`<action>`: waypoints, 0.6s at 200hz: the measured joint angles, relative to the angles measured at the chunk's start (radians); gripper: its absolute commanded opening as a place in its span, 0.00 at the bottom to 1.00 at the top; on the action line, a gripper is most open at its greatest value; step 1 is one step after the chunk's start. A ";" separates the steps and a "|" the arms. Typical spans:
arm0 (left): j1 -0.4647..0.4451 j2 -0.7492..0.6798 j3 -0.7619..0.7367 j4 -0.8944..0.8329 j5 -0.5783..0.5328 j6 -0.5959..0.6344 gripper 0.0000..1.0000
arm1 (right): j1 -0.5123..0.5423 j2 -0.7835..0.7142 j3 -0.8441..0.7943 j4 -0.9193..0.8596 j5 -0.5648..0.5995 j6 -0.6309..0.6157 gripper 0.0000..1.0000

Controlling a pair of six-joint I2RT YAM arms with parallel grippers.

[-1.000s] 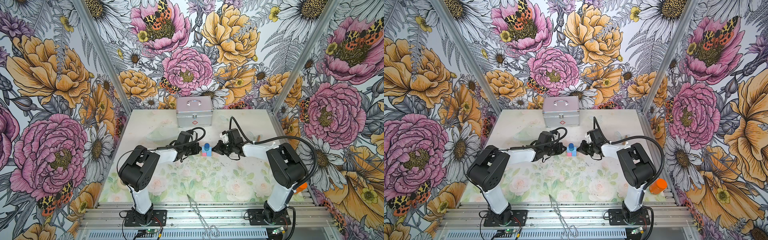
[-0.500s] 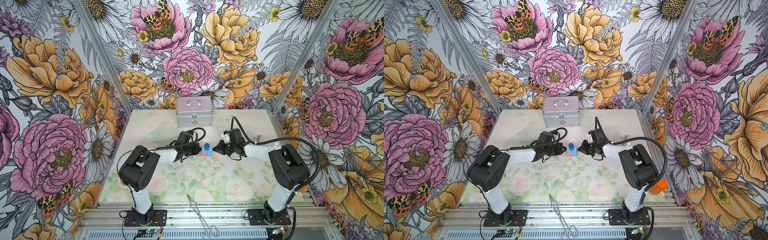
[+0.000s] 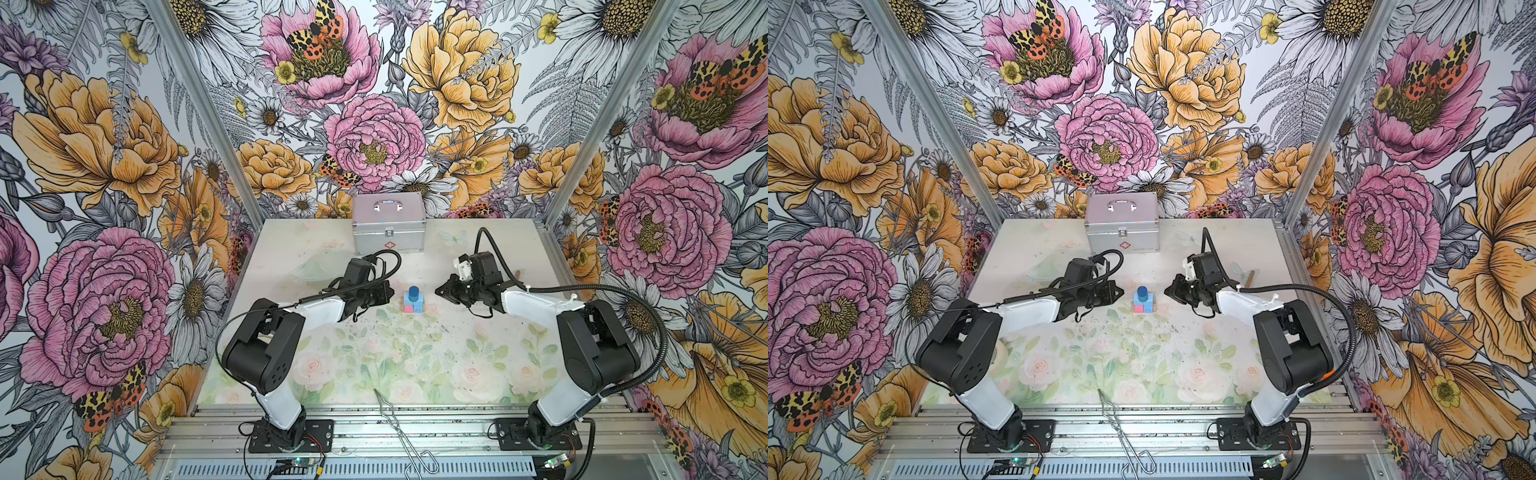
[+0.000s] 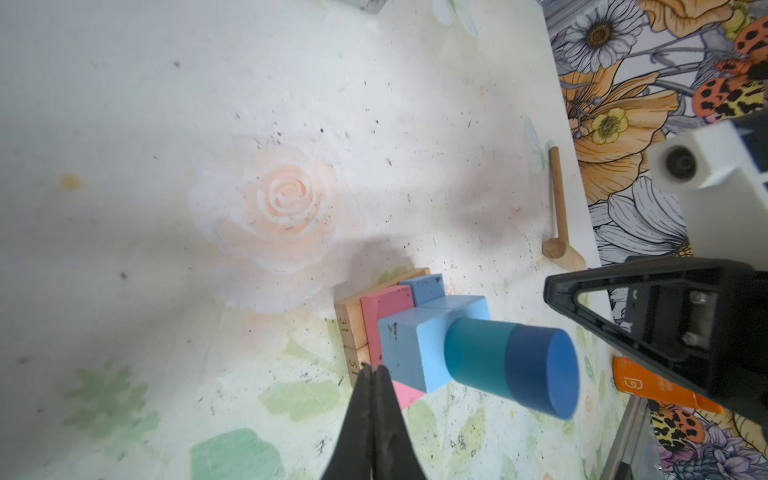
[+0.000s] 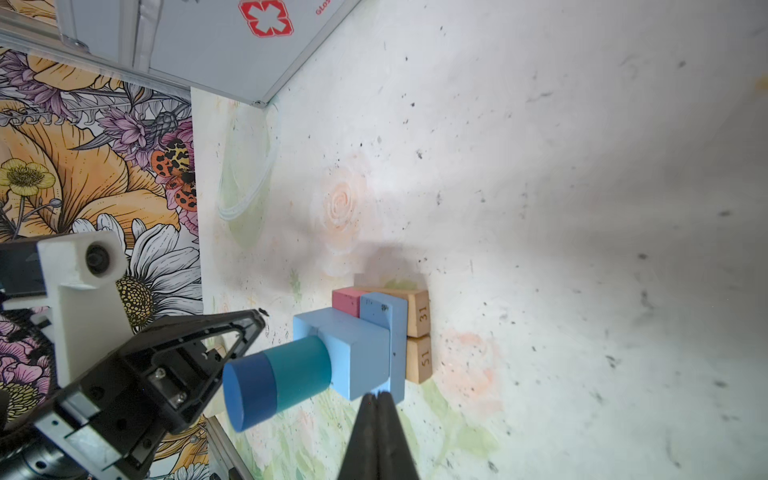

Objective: Build the wood block tower

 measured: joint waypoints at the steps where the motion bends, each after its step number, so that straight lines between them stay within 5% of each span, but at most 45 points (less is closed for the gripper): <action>1: 0.002 -0.005 -0.002 -0.001 -0.002 0.002 0.00 | -0.001 -0.002 0.000 -0.001 0.001 -0.001 0.00; 78: 0.202 -0.379 -0.103 -0.126 -0.093 0.085 0.00 | -0.166 -0.303 -0.062 -0.133 0.063 -0.097 0.00; 120: 0.251 -0.587 -0.168 -0.172 -0.277 0.141 0.04 | -0.323 -0.440 -0.124 -0.206 0.087 -0.157 0.01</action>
